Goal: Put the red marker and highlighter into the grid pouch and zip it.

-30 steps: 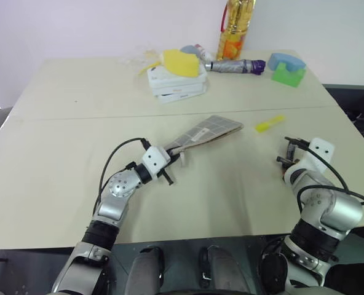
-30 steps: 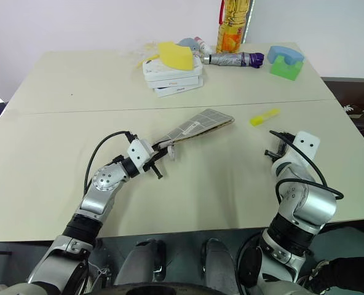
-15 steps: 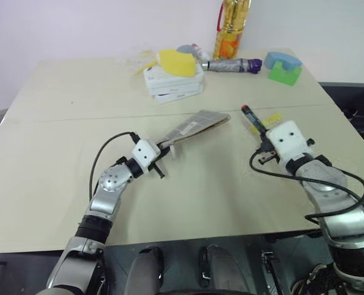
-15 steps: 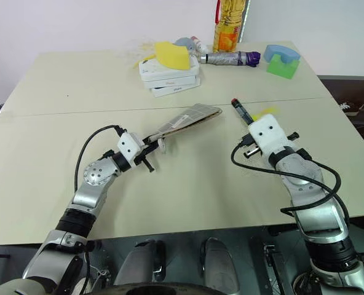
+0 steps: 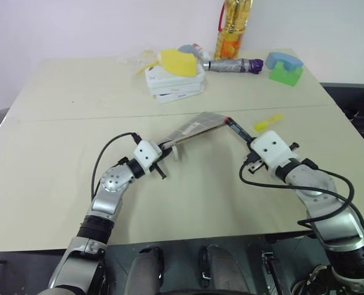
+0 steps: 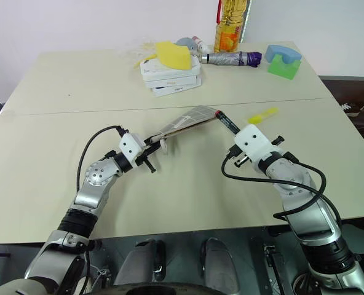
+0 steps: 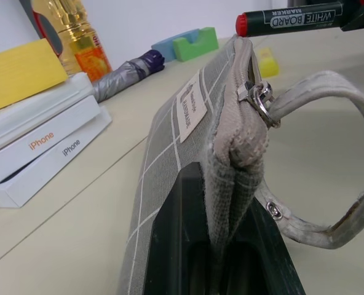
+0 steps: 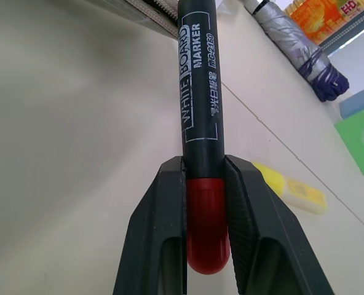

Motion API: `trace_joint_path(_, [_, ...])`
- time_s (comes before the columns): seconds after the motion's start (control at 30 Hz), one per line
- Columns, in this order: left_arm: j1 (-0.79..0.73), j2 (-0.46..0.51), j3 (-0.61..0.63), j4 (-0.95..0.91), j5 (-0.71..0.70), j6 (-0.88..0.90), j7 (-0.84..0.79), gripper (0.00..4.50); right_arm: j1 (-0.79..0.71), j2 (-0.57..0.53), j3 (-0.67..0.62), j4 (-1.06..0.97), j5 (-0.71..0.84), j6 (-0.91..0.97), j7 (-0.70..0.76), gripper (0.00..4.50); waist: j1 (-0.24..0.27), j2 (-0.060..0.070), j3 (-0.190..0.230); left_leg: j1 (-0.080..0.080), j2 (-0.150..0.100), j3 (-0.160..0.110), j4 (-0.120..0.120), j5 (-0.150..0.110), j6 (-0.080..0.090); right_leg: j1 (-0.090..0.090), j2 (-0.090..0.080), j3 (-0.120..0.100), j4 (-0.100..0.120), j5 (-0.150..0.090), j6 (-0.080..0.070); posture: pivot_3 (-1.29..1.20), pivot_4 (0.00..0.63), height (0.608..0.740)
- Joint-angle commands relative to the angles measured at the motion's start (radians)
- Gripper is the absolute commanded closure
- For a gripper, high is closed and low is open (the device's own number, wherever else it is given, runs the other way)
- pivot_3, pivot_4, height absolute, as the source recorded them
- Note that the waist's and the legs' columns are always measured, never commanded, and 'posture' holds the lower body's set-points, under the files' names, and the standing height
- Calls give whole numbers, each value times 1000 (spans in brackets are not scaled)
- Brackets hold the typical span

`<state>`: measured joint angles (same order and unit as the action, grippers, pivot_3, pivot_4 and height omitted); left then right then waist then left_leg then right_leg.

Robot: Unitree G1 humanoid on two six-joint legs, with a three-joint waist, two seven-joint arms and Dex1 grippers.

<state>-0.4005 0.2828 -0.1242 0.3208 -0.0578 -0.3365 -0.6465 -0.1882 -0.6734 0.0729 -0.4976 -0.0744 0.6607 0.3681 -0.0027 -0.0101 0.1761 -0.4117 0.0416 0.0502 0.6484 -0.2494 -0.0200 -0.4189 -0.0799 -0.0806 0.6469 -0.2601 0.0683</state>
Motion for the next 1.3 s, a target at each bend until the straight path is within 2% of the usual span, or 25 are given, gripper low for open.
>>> trace_joint_path(0.03, [-9, -4, 12, -15, -19, -18, -1, 4500, 7, -4, 8, -37, -22, -31, 17, 4189, 2, 0, 0, 0, 0, 0, 0, 0, 0, 0, 0, 0, 0, 0, 0, 0, 150, 740])
trace_joint_path(0.83, [-13, -11, 14, -4, -17, -20, 1, 4500, 23, -6, 41, -92, -66, -120, 127, 4189, 15, 0, 0, 0, 0, 0, 2, 0, 0, 1, 0, 0, 0, 0, 0, 0, 150, 740])
trace_joint_path(1.3, [-21, -8, 16, 13, -9, -18, 6, 4500, 49, -23, -57, -104, -33, -139, 161, 4189, 16, 0, 0, 0, 0, 0, 2, 0, 0, 1, 0, 0, 1, 0, 0, 0, 150, 740])
